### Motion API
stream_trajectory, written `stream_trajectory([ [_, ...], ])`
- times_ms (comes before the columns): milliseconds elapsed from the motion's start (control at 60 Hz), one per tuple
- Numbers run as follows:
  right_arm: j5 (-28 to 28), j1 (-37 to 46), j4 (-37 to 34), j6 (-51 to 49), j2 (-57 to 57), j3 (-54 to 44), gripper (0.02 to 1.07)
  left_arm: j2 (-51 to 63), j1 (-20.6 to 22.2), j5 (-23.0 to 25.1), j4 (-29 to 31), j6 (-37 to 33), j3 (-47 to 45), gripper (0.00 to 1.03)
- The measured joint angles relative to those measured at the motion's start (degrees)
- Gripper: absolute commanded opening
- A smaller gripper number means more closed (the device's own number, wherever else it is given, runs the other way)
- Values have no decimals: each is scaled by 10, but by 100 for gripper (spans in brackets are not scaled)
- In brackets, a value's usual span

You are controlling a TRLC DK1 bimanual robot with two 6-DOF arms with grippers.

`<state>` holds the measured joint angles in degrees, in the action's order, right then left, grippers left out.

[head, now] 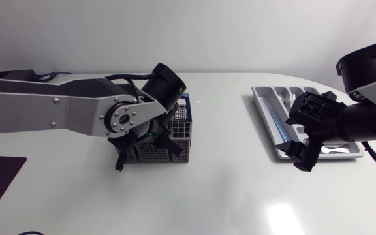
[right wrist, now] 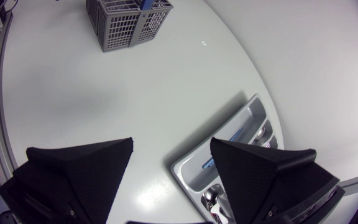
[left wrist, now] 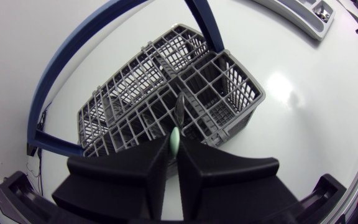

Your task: Unload the cutlery basket into the drawer organizer.

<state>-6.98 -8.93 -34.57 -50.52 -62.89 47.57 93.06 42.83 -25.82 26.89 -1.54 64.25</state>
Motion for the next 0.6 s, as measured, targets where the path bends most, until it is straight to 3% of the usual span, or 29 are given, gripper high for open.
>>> stream_trajectory([
  [600, 13, -26, -1, 13, 12, -6, 91, -108, 12, -17, -2, -7, -16, 6],
])
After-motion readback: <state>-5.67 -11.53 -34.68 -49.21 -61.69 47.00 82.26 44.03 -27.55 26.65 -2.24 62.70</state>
